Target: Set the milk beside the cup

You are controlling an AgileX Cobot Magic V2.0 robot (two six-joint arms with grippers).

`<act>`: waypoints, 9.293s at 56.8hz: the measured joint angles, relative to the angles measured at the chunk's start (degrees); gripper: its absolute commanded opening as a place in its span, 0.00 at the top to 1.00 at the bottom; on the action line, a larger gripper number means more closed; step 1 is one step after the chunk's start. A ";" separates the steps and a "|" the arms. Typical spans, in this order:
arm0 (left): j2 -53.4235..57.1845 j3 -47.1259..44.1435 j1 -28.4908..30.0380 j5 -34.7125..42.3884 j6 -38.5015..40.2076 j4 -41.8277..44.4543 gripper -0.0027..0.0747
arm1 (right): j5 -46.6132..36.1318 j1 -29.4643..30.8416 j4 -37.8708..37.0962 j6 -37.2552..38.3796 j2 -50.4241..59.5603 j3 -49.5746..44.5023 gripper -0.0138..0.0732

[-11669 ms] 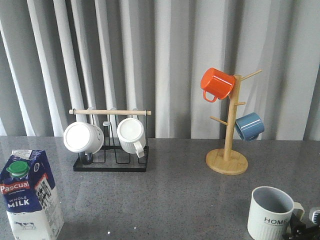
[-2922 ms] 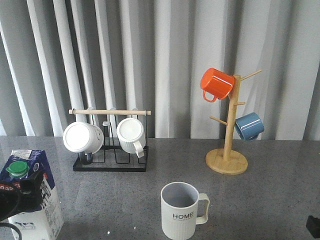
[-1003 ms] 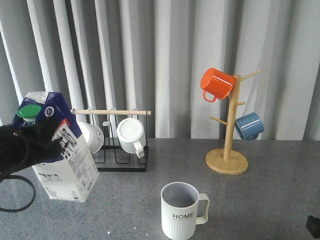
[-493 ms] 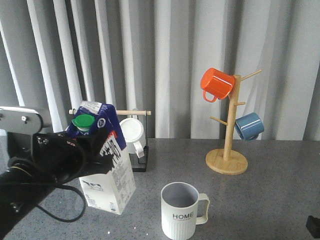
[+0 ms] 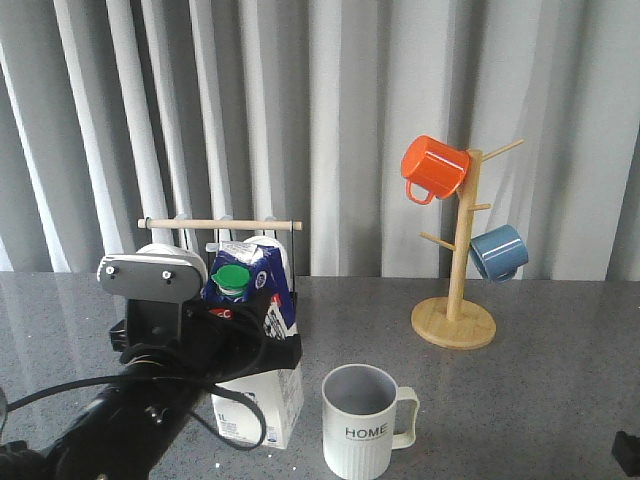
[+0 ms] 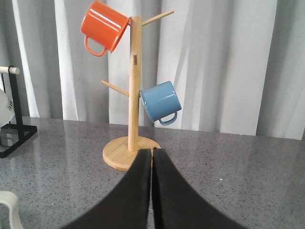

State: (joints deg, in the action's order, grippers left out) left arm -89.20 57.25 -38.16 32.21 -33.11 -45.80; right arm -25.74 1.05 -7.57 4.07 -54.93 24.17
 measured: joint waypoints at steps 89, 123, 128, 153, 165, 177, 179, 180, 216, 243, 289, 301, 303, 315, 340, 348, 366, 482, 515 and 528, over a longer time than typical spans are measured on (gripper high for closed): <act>-11.80 4.52 -6.16 12.37 -8.11 -16.26 0.78 | 0.00 0.00 0.00 0.00 0.00 0.00 0.85; -11.80 4.58 -6.16 12.07 -8.34 -16.26 0.77 | 0.00 0.00 0.00 0.00 0.00 0.00 0.85; -11.80 4.58 -6.16 12.07 -8.36 -16.26 0.75 | 0.00 0.00 0.00 0.00 0.00 0.00 0.85; -11.67 4.58 -6.16 10.81 -8.47 -16.55 0.12 | 0.00 0.00 0.00 0.00 0.00 0.00 0.85; -11.21 4.58 -6.16 7.55 -9.63 -16.75 0.03 | 0.00 0.00 0.00 0.00 0.00 0.00 0.85; -9.93 4.53 -6.16 6.57 -11.04 -16.69 0.04 | 0.00 0.00 0.00 0.00 0.00 0.00 0.85; -9.19 4.53 -6.16 6.57 -11.09 -16.57 0.04 | 0.00 0.00 0.00 0.00 0.00 0.00 0.85; -8.84 4.53 -6.16 6.57 -11.09 -16.42 0.04 | 0.00 0.00 0.00 0.00 0.00 0.00 0.85; 13.82 4.53 -6.16 2.79 -26.09 -12.08 0.98 | 0.00 0.00 0.00 0.00 0.00 0.00 0.85; 16.91 4.53 -6.16 12.79 -27.06 -26.34 0.98 | 0.00 0.00 0.00 0.00 0.00 0.00 0.85; 25.64 1.14 -0.96 -13.95 -0.91 13.60 0.98 | 0.00 0.00 0.05 0.00 0.00 0.00 0.85; 39.89 -16.50 11.08 -15.82 6.41 19.31 0.98 | 0.00 0.00 0.05 0.00 0.00 0.00 0.85; 42.85 -20.18 12.82 -15.81 6.93 21.18 0.98 | 0.00 0.00 0.05 0.00 0.00 0.00 0.85; 65.92 -43.58 22.10 -15.89 14.64 36.05 0.97 | 0.00 0.00 0.05 0.00 0.00 0.00 0.85; 89.62 -58.57 36.29 -32.97 30.31 43.90 0.97 | 0.00 0.00 0.05 0.00 0.00 0.00 0.85; 89.90 -58.57 36.29 -34.11 30.31 43.95 0.97 | 0.00 0.00 0.05 0.00 0.00 0.00 0.85; 89.90 -58.57 36.29 -34.39 30.31 43.96 0.97 | 0.00 0.00 0.05 0.00 0.00 0.00 0.85; 89.90 -58.57 36.29 -34.41 30.31 44.13 0.97 | 26.06 0.00 -3.20 8.61 55.53 -25.62 0.85; 89.90 -58.57 36.29 -34.41 30.31 44.13 0.97 | 26.95 0.00 8.27 -6.66 55.53 -25.62 0.85; 89.90 -58.57 36.29 -34.41 30.31 44.13 0.97 | 26.90 0.00 8.86 -7.52 55.53 -25.62 0.85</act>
State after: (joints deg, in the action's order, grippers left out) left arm 0.70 -1.32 -1.88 -2.20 -2.80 -1.68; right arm 1.16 1.05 1.29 -3.45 0.59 -1.45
